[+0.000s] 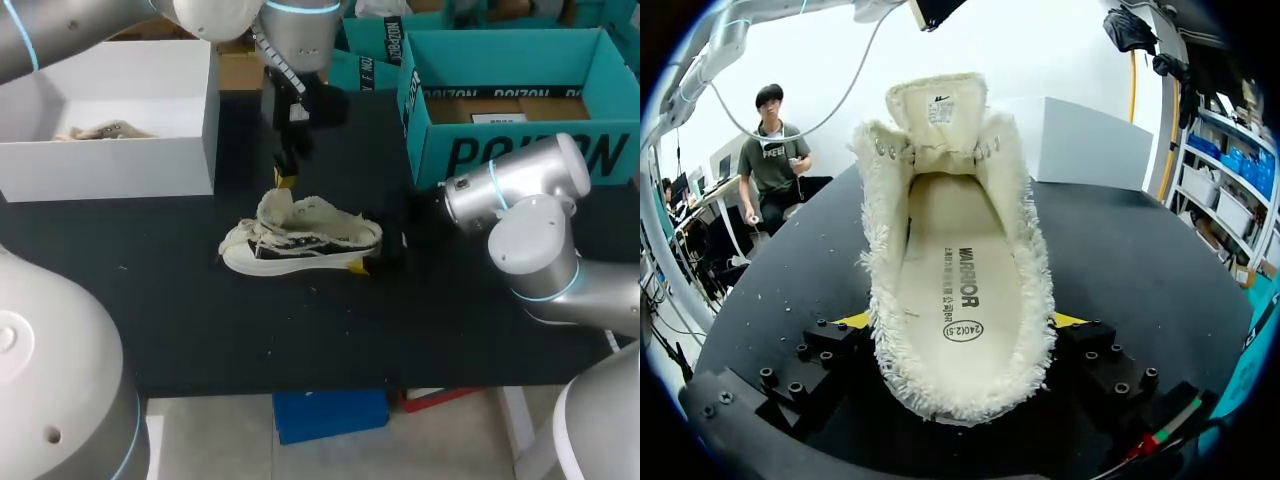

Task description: Take the shoe out of the shoebox, open the shoe tongue, remove and reinsert the insole, then place the shoe into the shoebox

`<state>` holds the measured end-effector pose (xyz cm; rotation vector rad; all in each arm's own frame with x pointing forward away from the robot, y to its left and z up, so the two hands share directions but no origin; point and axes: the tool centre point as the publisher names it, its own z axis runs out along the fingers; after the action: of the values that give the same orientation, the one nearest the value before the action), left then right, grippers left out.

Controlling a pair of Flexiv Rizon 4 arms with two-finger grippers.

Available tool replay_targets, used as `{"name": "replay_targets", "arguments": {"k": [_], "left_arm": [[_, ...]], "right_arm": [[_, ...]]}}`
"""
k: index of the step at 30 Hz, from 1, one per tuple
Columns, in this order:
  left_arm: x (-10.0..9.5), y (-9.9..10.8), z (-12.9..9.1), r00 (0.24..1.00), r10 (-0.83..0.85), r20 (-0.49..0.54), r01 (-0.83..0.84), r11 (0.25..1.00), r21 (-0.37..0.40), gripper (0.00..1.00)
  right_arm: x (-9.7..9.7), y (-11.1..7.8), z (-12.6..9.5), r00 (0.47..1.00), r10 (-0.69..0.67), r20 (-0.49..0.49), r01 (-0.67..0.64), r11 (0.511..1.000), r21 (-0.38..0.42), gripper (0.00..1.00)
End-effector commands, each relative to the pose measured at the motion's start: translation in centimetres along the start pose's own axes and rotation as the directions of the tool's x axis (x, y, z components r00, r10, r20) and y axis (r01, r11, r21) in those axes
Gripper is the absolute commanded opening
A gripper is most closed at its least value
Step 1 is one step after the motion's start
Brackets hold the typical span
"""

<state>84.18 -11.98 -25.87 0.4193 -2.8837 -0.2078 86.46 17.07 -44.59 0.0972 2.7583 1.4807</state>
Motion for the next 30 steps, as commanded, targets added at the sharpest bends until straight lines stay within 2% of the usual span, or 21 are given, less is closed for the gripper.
{"name": "replay_targets", "arguments": {"k": [1, 10, 15, 22, 24, 30], "left_arm": [[-0.9, -0.6, -0.1, 0.952, 0.250, -0.177, -0.263, 0.963, -0.051, 0.00], [-0.9, -0.6, -0.1, 0.952, 0.250, -0.177, -0.263, 0.963, -0.051, 0.00], [-0.6, 1.3, 1.3, 0.975, 0.179, -0.131, -0.176, 0.984, 0.033, 0.00], [0.7, 1.1, 3.6, 0.964, 0.240, -0.116, -0.214, 0.957, 0.197, 0.00], [1.0, 0.5, 4.2, 0.951, 0.280, -0.132, -0.250, 0.946, 0.207, 0.00], [1.0, 0.5, 4.2, 0.951, 0.280, -0.132, -0.250, 0.946, 0.207, 0.00]], "right_arm": [[-0.1, 0.0, 0.0, 1.000, 0.001, 0.000, -0.001, 1.000, 0.002, 0.00], [-0.1, 0.0, 0.0, 1.000, 0.001, 0.000, -0.001, 1.000, 0.002, 0.00], [-0.1, 0.0, 0.0, 1.000, 0.001, 0.000, -0.001, 1.000, 0.002, 0.00], [-0.1, 0.0, 0.0, 1.000, 0.001, 0.000, -0.001, 1.000, 0.002, 0.00], [-0.1, 0.0, 0.0, 1.000, 0.001, 0.000, -0.001, 1.000, 0.002, 0.00], [-0.1, 0.0, 0.0, 1.000, 0.001, 0.000, -0.001, 1.000, 0.002, 0.00]]}}
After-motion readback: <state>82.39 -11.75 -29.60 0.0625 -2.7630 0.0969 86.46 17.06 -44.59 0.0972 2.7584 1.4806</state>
